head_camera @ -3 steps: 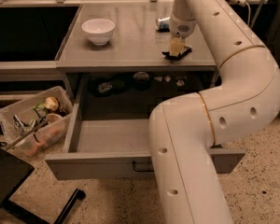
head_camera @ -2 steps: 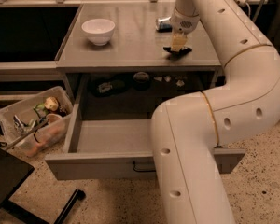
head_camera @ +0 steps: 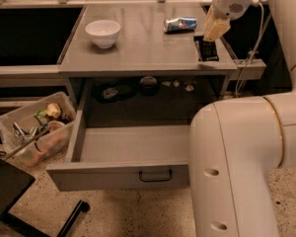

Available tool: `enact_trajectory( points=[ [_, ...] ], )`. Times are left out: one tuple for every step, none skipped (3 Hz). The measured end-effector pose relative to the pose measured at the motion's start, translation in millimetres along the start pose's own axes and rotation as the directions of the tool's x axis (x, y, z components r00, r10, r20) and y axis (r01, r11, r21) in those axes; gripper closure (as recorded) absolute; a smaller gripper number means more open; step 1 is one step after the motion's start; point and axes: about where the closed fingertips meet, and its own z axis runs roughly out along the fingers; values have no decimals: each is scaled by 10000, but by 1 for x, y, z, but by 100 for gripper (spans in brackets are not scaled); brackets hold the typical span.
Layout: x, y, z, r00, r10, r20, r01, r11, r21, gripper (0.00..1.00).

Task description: Place rxbar chocolate into top drawer

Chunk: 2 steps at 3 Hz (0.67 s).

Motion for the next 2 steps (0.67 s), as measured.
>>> enact_trajectory(
  points=[
    [28, 32, -24, 9963, -542, 665, 551, 9984, -125, 100],
    [31, 64, -46, 9711, -1735, 1642, 1706, 9848, 317, 100]
  ],
)
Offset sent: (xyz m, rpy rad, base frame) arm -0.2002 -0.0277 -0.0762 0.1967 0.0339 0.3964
